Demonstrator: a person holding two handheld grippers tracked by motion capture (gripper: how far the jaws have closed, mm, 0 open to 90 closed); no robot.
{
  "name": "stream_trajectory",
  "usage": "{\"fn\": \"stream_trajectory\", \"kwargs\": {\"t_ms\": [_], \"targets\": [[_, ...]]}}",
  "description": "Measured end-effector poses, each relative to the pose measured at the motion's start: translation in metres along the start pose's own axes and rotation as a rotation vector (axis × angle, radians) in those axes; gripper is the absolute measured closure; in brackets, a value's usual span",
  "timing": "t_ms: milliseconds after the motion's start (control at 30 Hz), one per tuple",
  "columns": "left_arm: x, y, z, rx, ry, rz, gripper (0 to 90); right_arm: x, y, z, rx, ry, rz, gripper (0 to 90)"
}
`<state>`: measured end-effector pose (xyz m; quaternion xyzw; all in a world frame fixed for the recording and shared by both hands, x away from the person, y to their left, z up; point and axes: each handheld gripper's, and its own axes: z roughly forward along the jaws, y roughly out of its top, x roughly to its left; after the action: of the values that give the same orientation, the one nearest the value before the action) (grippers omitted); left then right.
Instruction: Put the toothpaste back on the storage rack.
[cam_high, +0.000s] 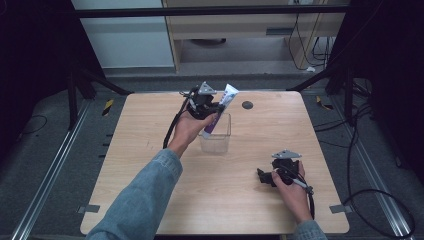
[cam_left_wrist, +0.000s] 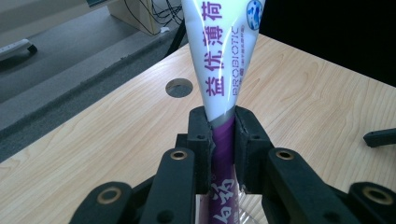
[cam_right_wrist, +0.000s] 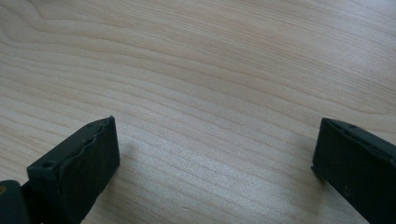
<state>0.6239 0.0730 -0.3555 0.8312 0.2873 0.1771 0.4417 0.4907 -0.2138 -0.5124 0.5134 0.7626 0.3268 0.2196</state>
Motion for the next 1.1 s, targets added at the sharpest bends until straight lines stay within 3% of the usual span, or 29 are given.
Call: {"fn": "stream_trajectory", "kwargs": {"t_ms": [1100], "targets": [[0.000, -0.022, -0.003, -0.033, -0.005, -0.019, 78.0, 0.000, 0.000, 0.000, 0.000, -0.001, -0.001, 0.8]]}}
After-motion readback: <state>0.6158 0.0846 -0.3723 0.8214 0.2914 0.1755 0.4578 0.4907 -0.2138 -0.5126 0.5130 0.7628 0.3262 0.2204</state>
